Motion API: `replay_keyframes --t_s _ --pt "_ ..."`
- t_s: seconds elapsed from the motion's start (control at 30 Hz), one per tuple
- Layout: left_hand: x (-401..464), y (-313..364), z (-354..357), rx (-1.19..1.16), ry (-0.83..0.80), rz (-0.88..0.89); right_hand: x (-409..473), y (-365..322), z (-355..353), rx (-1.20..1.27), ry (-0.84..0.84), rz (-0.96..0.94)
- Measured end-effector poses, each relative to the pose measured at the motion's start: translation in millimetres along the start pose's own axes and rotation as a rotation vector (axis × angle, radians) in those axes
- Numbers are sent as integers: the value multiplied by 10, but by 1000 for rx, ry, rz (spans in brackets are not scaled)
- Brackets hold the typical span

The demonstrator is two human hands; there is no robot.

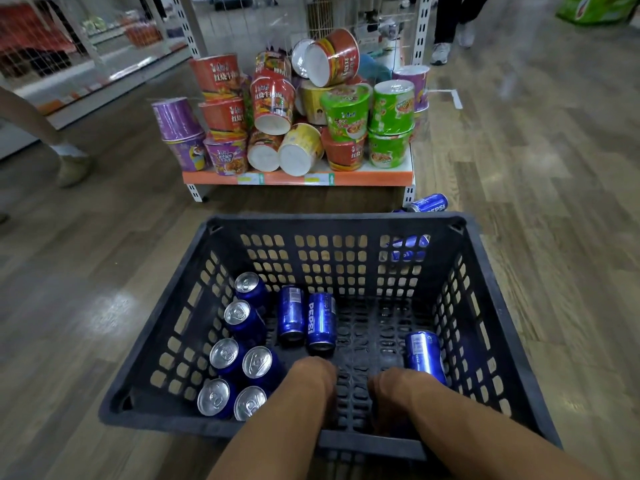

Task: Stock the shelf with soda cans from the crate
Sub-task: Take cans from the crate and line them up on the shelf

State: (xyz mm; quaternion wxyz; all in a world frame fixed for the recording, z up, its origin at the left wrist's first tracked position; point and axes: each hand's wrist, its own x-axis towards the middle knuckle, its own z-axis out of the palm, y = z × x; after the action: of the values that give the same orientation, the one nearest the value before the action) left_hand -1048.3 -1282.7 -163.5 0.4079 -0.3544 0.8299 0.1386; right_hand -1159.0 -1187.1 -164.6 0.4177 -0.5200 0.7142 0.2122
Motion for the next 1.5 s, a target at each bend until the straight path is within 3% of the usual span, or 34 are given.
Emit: replay_keyframes --t_s 0.17,0.33,0.43,0.63,1.03,1.5 --pt "-197 81 -148 -59 176 52 -9 57 15 -1 205 54" --pt "-521 71 -384 -182 214 7 -250 100 -102 23 384 119" --pt "-875 31 -618 -252 241 1 -708 88 -317 8 435 115" --pt "-1853 -27 -1208 -418 305 35 -1878 -45 -835 244 559 38" --pt "-4016 -140 -2883 -547 394 70 -4323 -460 -2423 583 714 -53" --pt "-6152 -1049 -4880 -535 623 121 -6311 -1179 -4309 602 952 -193"
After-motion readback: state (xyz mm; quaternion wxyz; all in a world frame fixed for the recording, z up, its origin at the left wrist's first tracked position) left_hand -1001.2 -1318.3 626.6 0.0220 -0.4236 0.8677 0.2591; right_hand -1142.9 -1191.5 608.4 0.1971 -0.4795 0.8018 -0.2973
